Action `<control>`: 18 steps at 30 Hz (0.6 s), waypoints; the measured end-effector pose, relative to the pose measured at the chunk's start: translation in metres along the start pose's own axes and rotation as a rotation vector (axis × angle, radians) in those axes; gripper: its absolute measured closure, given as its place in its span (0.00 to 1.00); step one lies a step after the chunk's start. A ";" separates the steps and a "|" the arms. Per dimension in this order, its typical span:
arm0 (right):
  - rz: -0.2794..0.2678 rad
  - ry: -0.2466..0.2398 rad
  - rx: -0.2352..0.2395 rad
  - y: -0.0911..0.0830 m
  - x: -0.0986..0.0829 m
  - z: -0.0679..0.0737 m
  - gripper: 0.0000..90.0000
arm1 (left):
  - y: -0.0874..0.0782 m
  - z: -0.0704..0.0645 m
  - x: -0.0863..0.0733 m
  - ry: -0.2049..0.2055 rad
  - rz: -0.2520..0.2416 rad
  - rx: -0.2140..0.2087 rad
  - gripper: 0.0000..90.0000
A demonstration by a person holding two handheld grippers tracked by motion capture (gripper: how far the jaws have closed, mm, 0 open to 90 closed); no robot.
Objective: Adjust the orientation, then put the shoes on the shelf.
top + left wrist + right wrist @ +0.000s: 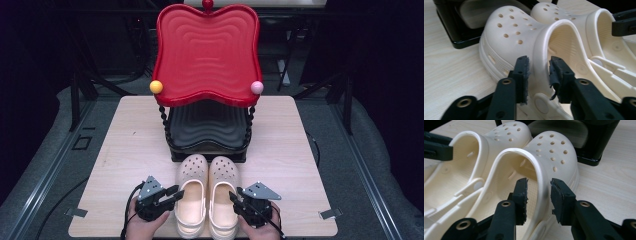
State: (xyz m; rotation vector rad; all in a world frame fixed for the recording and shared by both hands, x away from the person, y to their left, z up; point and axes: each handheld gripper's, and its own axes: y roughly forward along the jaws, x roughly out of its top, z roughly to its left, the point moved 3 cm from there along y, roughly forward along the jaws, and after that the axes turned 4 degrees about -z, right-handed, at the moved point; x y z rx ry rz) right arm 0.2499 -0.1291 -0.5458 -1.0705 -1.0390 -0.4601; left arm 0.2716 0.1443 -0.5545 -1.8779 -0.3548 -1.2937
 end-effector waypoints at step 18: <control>0.018 -0.167 -0.005 0.018 0.006 -0.006 0.57 | 0.008 -0.001 0.003 0.039 0.003 0.048 0.62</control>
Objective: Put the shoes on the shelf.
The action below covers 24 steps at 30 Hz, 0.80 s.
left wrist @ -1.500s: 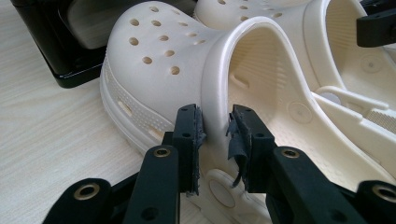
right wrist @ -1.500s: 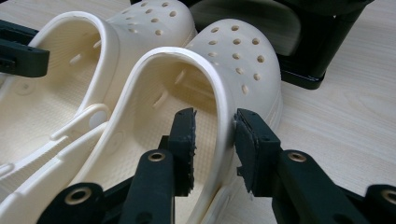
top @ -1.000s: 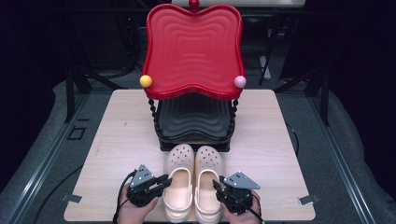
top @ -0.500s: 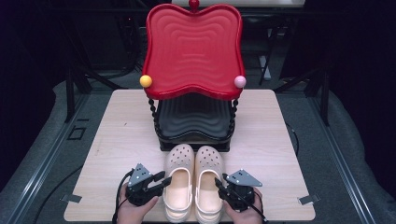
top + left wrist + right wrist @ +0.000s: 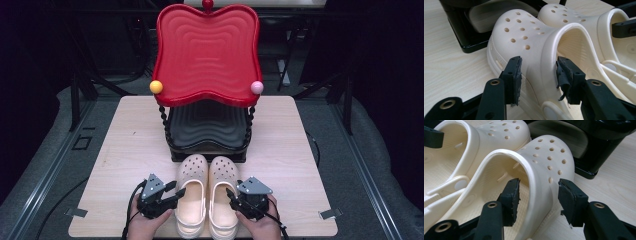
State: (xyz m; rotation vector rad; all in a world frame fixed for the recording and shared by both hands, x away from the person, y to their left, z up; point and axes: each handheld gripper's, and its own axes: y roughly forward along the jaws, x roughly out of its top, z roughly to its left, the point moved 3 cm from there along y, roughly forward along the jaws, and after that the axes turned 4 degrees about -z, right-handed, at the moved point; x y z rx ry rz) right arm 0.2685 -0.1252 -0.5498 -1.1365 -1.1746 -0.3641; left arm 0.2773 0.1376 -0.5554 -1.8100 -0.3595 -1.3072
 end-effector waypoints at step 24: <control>-0.020 -0.075 -0.014 0.016 0.009 0.000 0.71 | 0.014 -0.004 0.012 0.057 -0.010 0.037 0.68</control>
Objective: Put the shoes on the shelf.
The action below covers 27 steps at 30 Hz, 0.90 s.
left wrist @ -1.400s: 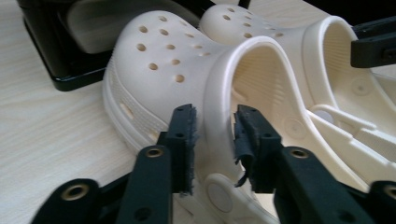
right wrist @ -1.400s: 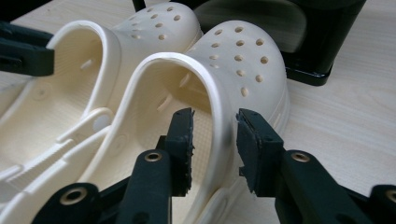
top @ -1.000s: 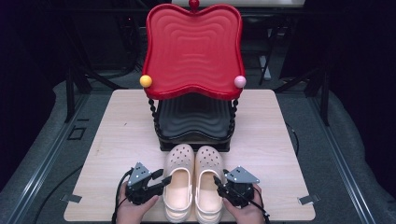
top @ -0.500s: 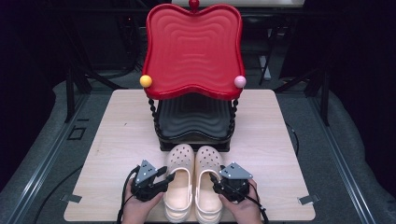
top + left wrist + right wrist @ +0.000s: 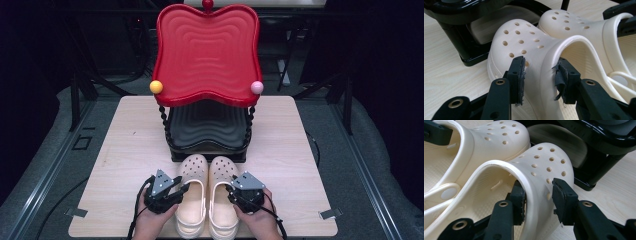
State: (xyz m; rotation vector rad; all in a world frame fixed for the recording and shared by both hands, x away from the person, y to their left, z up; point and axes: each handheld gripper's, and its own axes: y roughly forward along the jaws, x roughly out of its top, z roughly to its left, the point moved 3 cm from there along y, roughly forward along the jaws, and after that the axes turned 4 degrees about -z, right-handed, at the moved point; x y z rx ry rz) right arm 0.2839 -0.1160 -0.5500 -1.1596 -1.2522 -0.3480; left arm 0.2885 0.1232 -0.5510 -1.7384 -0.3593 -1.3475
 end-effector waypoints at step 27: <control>-0.022 0.008 -0.011 -0.003 -0.002 0.003 0.77 | 0.006 -0.006 0.004 0.037 -0.023 0.010 0.70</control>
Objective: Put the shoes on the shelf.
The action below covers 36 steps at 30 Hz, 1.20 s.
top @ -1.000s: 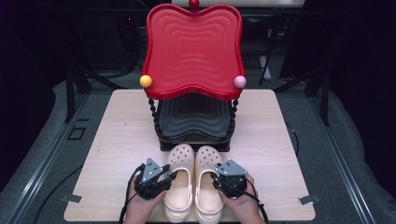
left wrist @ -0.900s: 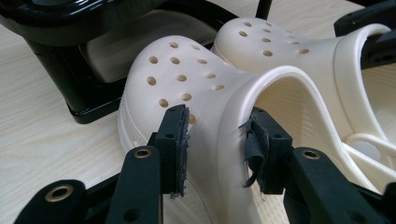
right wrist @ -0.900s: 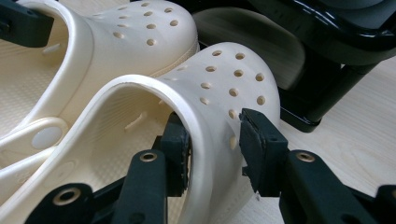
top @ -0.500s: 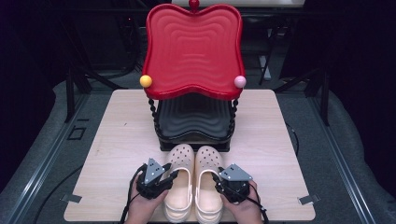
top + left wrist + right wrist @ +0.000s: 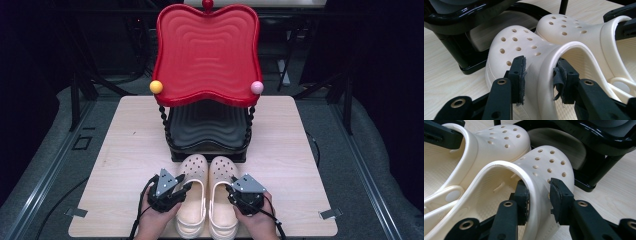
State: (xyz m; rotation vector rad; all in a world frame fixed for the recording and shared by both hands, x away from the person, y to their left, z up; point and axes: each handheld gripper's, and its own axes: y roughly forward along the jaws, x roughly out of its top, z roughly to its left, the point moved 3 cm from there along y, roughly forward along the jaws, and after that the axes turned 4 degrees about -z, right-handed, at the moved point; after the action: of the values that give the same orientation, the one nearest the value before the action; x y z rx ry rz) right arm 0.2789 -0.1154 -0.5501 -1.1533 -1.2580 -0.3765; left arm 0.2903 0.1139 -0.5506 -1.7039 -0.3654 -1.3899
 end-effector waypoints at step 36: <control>-0.047 -0.039 -0.084 -0.024 0.010 0.007 0.90 | -0.037 -0.001 0.009 0.049 -0.033 0.075 0.87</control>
State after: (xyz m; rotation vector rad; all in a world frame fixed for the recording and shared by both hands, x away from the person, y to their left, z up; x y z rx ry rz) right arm 0.2599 -0.1163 -0.5308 -1.2091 -1.3160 -0.4471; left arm 0.2664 0.1313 -0.5257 -1.6064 -0.4153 -1.4221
